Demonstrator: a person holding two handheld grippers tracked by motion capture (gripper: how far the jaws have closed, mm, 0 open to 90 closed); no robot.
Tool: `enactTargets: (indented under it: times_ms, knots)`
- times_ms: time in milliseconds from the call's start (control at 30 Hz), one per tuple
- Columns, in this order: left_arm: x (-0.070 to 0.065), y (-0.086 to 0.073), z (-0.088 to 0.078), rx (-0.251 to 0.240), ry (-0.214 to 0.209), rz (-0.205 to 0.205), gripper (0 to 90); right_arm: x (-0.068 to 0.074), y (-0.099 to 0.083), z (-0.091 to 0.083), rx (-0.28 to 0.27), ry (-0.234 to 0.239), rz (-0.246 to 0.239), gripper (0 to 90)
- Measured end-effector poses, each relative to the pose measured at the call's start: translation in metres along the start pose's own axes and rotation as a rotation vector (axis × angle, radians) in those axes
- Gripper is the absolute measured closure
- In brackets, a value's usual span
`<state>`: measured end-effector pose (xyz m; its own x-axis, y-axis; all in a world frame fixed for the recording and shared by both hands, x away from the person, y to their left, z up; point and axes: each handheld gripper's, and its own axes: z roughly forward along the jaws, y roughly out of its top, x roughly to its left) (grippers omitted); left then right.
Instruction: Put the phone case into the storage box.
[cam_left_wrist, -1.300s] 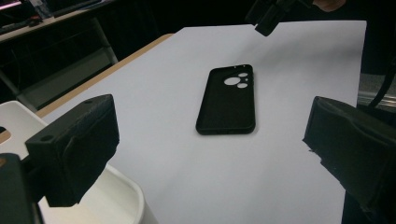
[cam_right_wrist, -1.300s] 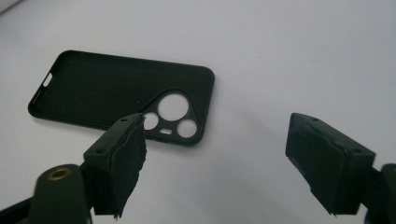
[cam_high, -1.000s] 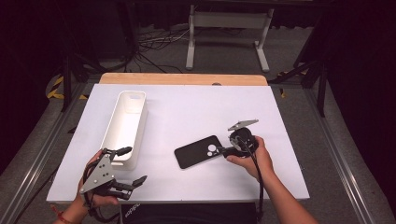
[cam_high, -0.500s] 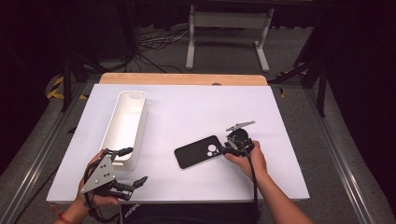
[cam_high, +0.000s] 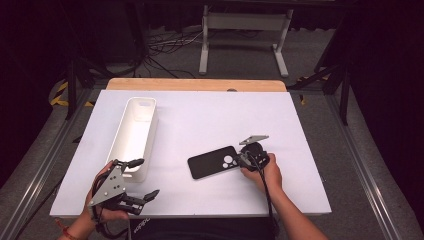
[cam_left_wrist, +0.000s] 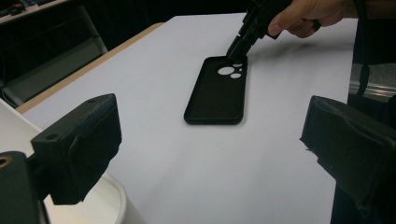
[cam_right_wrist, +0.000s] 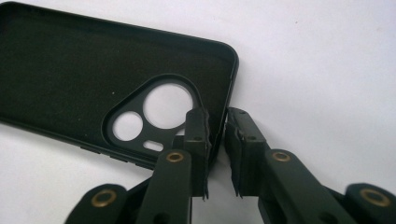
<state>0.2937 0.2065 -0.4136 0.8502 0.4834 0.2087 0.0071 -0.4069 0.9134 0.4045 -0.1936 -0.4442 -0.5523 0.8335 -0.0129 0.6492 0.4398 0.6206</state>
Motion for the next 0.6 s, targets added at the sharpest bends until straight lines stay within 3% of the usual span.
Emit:
enactTargets:
  times_ms: [300,400,600]
  knots:
    - [0.0,-0.001,0.004,0.021,-0.012,-0.008,5.6,-0.002,-0.001,0.002,-0.027,0.021,-0.002,86.1]
    - [0.0,0.0,0.005,0.024,-0.009,0.0,5.7,-0.003,-0.001,0.001,-0.059,0.028,0.012,86.8]
    - [0.0,0.0,0.005,0.023,-0.011,0.004,5.8,0.003,0.003,-0.009,-0.132,0.012,-0.019,87.3]
